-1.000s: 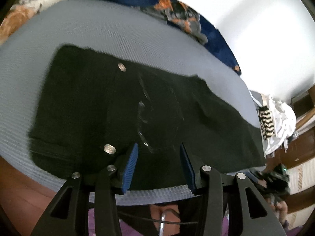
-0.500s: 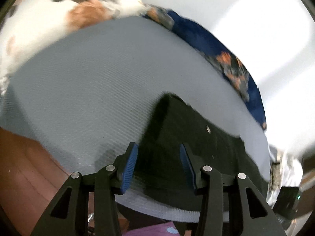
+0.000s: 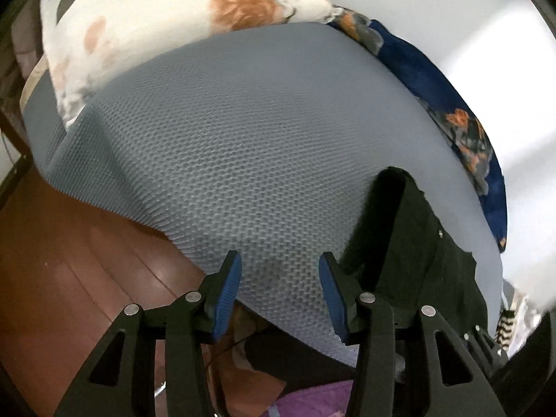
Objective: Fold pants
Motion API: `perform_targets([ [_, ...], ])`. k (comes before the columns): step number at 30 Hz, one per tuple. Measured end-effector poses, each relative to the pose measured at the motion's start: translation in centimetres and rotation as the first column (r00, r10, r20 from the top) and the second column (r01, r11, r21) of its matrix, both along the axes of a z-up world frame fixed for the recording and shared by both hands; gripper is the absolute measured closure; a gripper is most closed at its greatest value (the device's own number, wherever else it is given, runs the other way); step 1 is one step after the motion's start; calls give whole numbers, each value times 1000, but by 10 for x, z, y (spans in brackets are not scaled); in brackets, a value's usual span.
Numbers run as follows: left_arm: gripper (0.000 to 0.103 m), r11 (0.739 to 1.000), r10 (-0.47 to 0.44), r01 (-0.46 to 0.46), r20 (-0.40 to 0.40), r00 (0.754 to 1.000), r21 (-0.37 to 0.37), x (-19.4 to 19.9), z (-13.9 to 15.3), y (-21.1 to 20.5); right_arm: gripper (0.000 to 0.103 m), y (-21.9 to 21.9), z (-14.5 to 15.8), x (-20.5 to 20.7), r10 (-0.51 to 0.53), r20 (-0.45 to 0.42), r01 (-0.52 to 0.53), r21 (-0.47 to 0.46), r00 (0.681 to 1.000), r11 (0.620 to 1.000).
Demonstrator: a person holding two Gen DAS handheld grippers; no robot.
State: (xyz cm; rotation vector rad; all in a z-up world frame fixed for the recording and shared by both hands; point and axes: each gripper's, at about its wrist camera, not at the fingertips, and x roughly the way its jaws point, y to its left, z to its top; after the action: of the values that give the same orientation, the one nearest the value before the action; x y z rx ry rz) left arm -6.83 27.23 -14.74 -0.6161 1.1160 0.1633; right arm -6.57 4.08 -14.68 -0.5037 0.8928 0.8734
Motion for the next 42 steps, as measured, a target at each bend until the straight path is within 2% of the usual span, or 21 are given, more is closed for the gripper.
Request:
perform_targets([
  [4,56,1000,-6,4,-42,999,-30,3,-9,1,52,19,-18,-12,53,138,-36,-122,989,992],
  [6,56,999,-10,8,-52,999,-43,1,-9,1,69,25,-23,-2,32,152,-10,-142,988,990],
  [7,56,998,-14,11,-53,999,-56,1,-10,1,73,25,-23,5,10,126,7,-129,992,992],
  [10,55,998,-20,16,-53,998,-66,1,-10,0,81,12,-13,25,-75,31,75,5,997,997],
  [12,55,997,-18,14,-50,999,-73,1,-9,1,84,-3,-6,42,-133,-57,138,103,989,985],
  [14,55,996,-22,18,-50,999,-83,1,-9,1,87,-14,-1,55,-186,-91,199,163,978,966],
  [18,55,995,-38,32,-58,998,-94,3,-9,-2,88,-26,19,56,-263,-19,258,262,965,930],
  [20,52,995,-37,32,-56,998,-92,3,-8,-2,88,-19,9,54,-244,-11,240,239,970,941],
  [23,49,996,-42,36,-67,997,-86,3,-11,-4,87,1,-21,48,-187,-15,187,175,982,967],
  [25,49,995,-50,43,-76,996,-87,4,-15,-5,87,7,-27,44,-173,4,170,176,985,970],
  [28,49,995,-53,44,-90,995,-90,5,-19,-7,87,-2,-26,51,-176,-49,182,209,983,961],
  [32,49,995,-53,45,-93,994,-88,4,-22,-6,88,-13,-1,55,-223,-3,214,282,975,935],
  [36,49,995,-50,41,-92,994,-96,3,-23,-5,89,-29,18,59,-342,74,291,379,937,879],
  [38,49,995,-51,42,-97,994,-91,4,-23,-6,89,-20,3,60,-296,45,265,332,954,905],
  [40,49,994,-58,48,-108,992,-95,5,-25,-8,87,-1,-28,49,-190,15,182,233,982,955],
  [42,49,994,-70,60,-111,991,-92,7,-26,-11,76,3,-32,38,-165,41,151,232,985,961],
])
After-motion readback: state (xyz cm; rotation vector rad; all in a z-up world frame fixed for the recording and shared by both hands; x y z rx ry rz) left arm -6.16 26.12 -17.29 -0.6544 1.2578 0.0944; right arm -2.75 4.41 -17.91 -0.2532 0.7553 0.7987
